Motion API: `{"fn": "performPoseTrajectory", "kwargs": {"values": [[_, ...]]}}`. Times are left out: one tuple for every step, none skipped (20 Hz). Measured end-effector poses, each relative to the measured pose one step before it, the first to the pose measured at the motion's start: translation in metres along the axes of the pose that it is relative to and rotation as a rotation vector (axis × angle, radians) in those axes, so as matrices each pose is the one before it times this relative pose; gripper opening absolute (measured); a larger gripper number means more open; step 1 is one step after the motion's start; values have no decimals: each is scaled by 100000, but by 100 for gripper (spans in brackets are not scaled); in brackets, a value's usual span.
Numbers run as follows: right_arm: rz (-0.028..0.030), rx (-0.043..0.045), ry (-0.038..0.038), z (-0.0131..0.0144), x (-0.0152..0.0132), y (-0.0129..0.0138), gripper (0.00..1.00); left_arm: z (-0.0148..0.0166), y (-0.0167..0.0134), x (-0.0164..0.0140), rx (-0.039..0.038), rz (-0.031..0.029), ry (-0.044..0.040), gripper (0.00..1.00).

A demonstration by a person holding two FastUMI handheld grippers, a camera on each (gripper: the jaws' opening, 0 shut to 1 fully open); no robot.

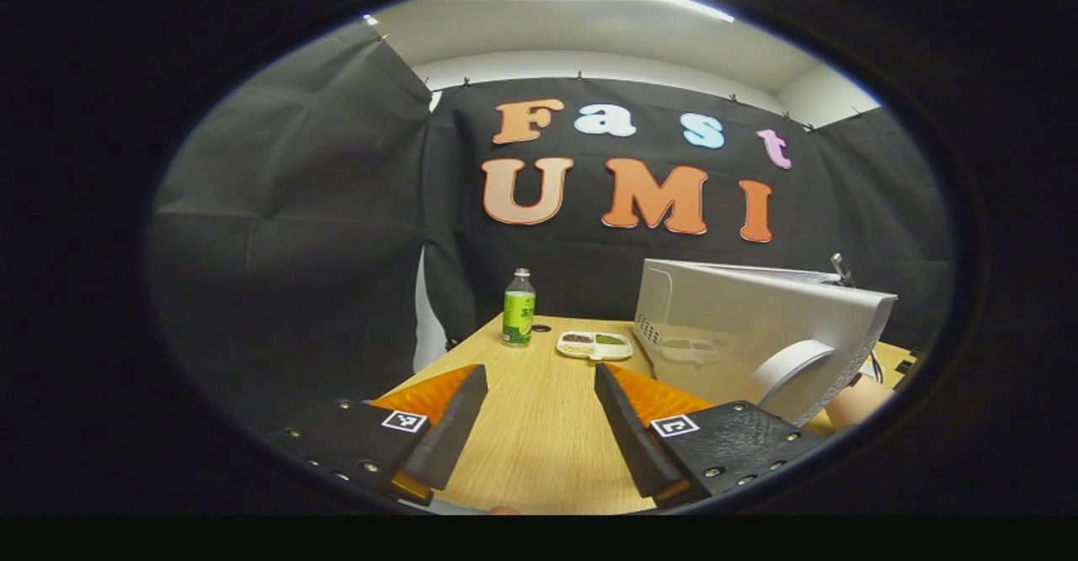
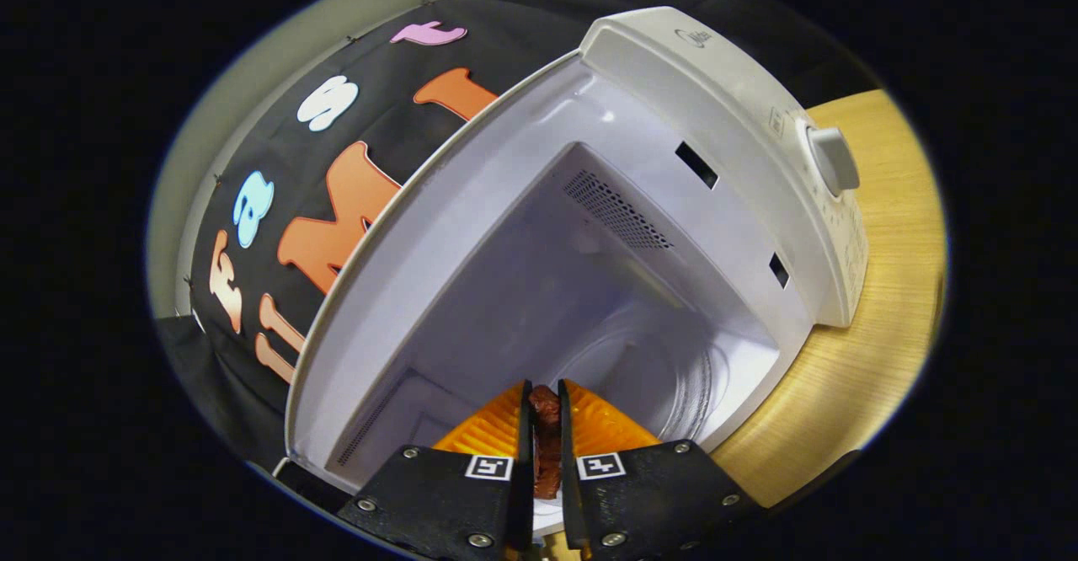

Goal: Open the microwave oven with the left hand, put the food in, and close the microwave oven.

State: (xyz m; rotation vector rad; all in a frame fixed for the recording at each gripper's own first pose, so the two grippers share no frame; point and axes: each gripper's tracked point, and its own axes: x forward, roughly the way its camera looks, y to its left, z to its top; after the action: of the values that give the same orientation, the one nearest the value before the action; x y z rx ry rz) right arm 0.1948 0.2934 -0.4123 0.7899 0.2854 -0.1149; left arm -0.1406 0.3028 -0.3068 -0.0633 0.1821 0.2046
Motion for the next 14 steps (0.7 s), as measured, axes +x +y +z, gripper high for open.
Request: {"fn": "performPoseTrajectory", "kwargs": {"values": [[-21,-2044,384,48,233,-32,15,-49,64,123,-104,252,159,80],[-2024,-3865,-8,151,-69,-366,18,-127,223,-53,-274,339,208,80],[-2260,-5268,-923,77,8,-681,20,-77,62,-32,-374,297,228,80],[-635,-5276,-904,435,-215,-171,27,-156,104,45,-389,235,242,80],[-16,-4447,-395,294,-327,-110,31,-30,89,-118,-298,214,193,80],[863,-4022,-1096,572,-577,261,41,-102,20,-3,-302,316,178,80],[1103,-3802,-1219,628,-567,193,38,-28,102,-149,-175,353,87,80],[248,-3899,-1356,504,-474,61,62,-14,158,-130,-90,419,-65,80],[674,-3644,-1428,549,-508,57,70,94,123,-124,-58,332,-203,80],[754,-3747,-855,484,-613,85,81,76,18,-214,5,125,-167,80],[545,-3706,-808,561,-660,7,87,119,4,-78,204,61,-118,80],[1229,-3796,-476,351,-541,136,94,-54,-80,15,312,94,205,81],[1583,-3888,-361,453,-722,107,94,-20,104,-89,184,271,221,81],[1764,-3942,-146,431,-752,192,94,-16,14,2,-99,88,201,81]]}}
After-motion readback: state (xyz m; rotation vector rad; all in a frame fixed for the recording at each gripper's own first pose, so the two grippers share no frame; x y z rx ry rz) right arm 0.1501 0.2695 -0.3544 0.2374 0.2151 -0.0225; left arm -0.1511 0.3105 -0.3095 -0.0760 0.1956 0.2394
